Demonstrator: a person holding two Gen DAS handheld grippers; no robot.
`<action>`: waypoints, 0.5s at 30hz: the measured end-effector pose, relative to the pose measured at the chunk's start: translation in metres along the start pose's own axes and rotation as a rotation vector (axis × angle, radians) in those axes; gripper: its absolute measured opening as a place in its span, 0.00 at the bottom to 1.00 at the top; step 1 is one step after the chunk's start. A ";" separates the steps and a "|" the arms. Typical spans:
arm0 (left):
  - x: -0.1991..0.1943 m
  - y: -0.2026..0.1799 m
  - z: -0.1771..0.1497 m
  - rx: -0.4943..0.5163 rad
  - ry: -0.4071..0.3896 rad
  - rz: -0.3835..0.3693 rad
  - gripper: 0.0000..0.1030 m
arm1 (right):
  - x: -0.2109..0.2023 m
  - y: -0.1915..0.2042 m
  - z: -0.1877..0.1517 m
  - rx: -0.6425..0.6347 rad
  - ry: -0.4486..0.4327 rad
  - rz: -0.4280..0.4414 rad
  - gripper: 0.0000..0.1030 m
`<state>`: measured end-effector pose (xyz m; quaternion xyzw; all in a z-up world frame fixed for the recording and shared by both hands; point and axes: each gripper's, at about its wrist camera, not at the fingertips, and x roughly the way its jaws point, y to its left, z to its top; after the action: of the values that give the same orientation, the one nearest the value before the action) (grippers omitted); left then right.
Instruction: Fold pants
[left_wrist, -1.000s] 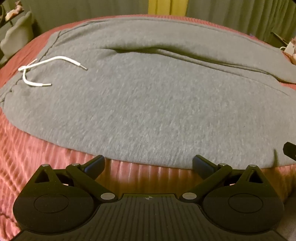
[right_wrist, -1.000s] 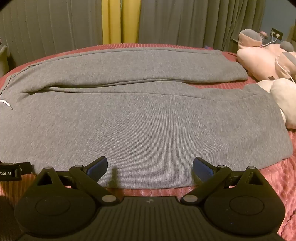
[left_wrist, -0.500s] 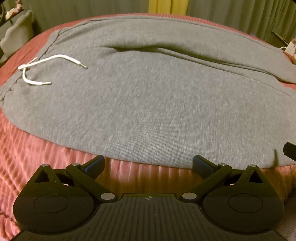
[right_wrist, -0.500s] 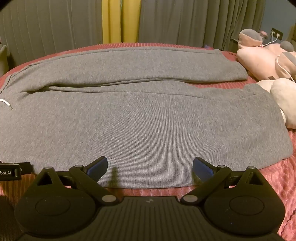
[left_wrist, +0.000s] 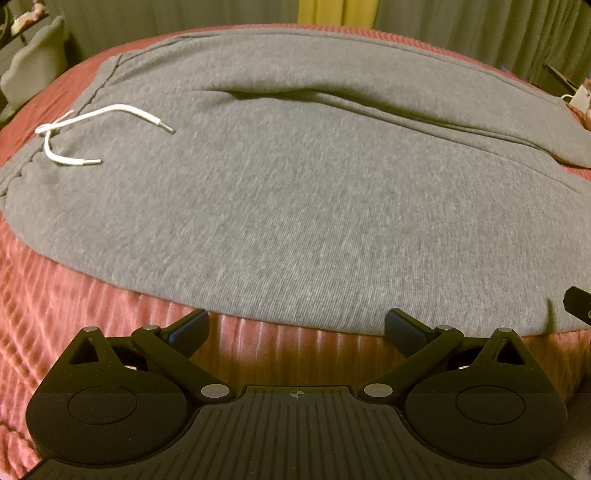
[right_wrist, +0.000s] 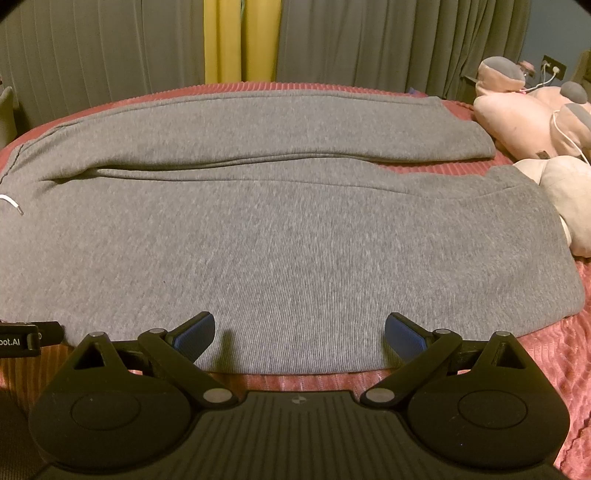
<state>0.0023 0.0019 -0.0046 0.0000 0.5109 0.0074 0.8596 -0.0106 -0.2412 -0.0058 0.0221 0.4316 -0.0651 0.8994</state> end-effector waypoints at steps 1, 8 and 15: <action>0.000 0.000 0.000 0.000 0.001 0.000 1.00 | 0.000 -0.001 -0.001 0.000 0.000 0.000 0.96; 0.000 0.000 0.000 -0.001 0.001 -0.002 1.00 | -0.001 -0.002 -0.001 -0.002 0.004 0.000 0.96; 0.000 0.000 0.000 0.000 0.001 -0.001 1.00 | 0.002 -0.001 -0.001 -0.002 0.006 -0.001 0.96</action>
<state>0.0020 0.0021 -0.0049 -0.0004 0.5114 0.0070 0.8593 -0.0103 -0.2427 -0.0076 0.0213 0.4343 -0.0653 0.8981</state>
